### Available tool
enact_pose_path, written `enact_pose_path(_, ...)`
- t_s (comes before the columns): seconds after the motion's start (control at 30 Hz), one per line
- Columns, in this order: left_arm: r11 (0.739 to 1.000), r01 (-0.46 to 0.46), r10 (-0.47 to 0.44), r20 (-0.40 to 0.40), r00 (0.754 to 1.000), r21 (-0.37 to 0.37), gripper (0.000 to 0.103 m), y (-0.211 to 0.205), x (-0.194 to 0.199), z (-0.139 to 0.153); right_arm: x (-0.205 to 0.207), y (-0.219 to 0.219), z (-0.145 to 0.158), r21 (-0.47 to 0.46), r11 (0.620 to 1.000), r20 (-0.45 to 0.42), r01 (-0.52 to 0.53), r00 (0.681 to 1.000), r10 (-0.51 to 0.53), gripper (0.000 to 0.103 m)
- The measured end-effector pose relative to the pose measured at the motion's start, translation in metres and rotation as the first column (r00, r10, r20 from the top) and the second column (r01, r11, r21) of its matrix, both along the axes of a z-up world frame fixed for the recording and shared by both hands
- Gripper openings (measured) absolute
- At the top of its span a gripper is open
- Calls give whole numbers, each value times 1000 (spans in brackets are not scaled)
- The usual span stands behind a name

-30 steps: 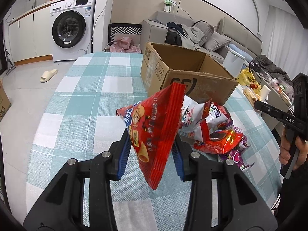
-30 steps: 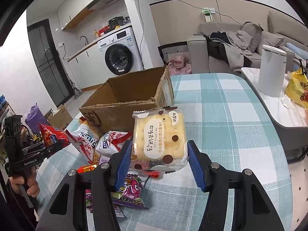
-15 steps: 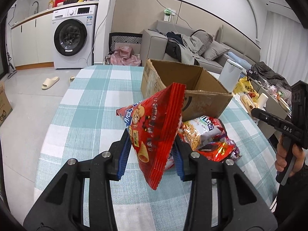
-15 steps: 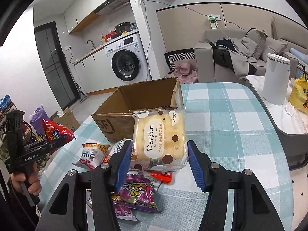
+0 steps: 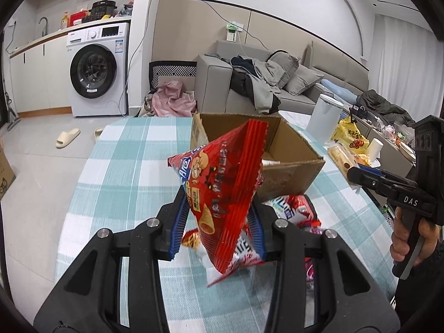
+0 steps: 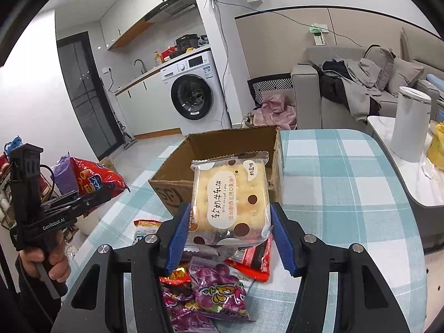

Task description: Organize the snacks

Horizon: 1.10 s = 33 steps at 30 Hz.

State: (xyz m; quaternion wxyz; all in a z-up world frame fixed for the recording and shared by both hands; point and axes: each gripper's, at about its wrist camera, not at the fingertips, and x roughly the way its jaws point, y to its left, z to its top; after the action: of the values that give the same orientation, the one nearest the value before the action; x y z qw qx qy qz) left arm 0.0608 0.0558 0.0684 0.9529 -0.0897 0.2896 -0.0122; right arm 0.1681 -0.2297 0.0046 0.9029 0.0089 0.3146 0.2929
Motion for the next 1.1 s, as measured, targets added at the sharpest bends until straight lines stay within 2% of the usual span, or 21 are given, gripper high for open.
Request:
enact_pose_path(0.53,1000,11,-12,43,999,19,37,-10,51,28,24,25,15,-9,1000,-14,-13,1000,13,57)
enact_pose_path(1.1,999,31,-31,-12,999,24,37,-26,121,6,57,43,0,-17,1000,-61,-7,998,6,57)
